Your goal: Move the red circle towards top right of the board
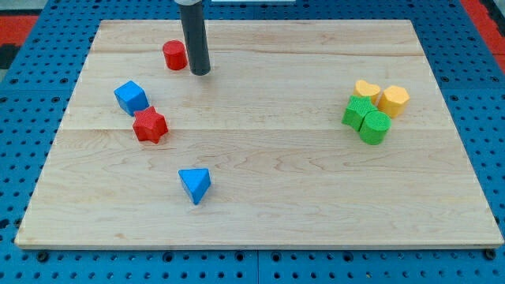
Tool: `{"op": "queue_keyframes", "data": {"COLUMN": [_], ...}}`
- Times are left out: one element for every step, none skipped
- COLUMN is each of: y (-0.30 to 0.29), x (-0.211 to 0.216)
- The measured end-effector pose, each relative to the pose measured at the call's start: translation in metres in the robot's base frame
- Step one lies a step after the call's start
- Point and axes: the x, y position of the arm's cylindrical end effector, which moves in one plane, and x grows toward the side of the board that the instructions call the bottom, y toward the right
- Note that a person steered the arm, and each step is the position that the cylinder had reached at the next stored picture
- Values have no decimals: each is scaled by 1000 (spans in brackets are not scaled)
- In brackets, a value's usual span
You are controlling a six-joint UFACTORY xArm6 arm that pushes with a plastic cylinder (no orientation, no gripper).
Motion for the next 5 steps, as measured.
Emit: {"op": "queue_keyframes", "data": {"y": [-20,-42,-26,-25,-25], "x": [-6,-6,-6,-15,-30]}}
